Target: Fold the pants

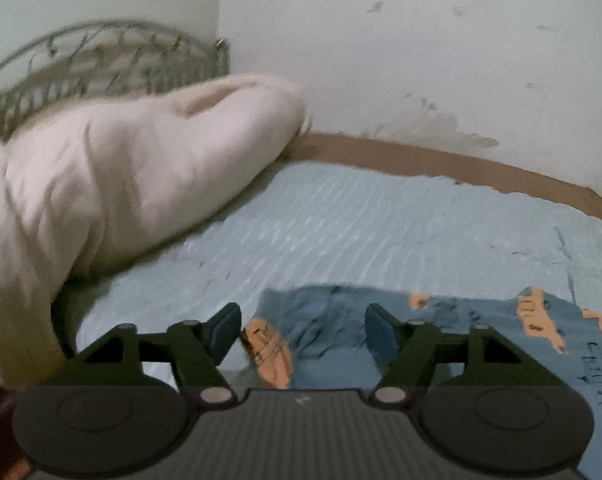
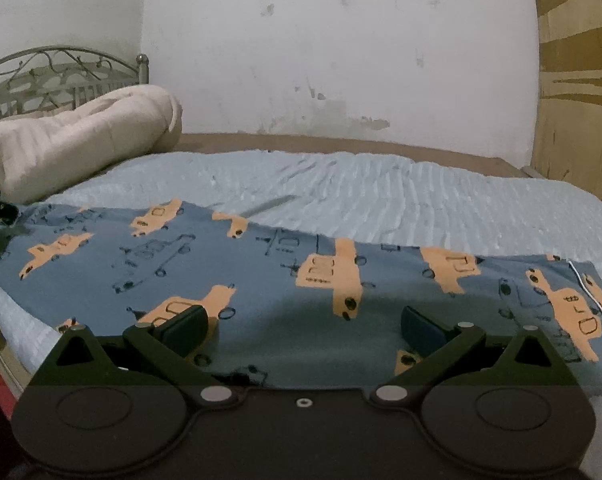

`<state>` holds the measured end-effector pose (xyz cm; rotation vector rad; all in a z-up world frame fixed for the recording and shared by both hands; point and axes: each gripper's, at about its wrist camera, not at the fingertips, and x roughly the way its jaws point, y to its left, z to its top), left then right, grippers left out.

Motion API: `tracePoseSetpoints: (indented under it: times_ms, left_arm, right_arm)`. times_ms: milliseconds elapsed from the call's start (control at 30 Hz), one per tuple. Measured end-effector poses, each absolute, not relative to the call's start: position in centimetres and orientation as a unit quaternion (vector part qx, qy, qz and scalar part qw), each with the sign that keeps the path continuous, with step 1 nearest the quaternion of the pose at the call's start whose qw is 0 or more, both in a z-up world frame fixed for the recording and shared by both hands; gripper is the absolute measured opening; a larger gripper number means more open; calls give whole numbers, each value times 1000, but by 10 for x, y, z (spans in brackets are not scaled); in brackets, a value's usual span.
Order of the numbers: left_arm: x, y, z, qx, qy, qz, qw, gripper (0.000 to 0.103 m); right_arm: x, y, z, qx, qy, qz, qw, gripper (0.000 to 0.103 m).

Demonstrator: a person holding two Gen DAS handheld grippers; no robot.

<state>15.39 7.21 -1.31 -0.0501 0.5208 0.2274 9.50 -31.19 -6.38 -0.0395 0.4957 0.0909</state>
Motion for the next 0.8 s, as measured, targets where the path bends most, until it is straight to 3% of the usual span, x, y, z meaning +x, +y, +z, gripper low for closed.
tracePoseSetpoints:
  times_ms: [67,433,800]
  left_arm:
    - [159,59,-9,-16,249,91,964,83]
    - [206,-43,-27,45,290,-20,956,84]
    - [279,-77,-55,94,358,11,929,86]
  right_arm:
    - [97,-311,-62,-20,241,48,969,102]
    - [110,-329,-66,-50,247,24,967,102]
    - [91,-443,-67,-72,233,-133,961,102]
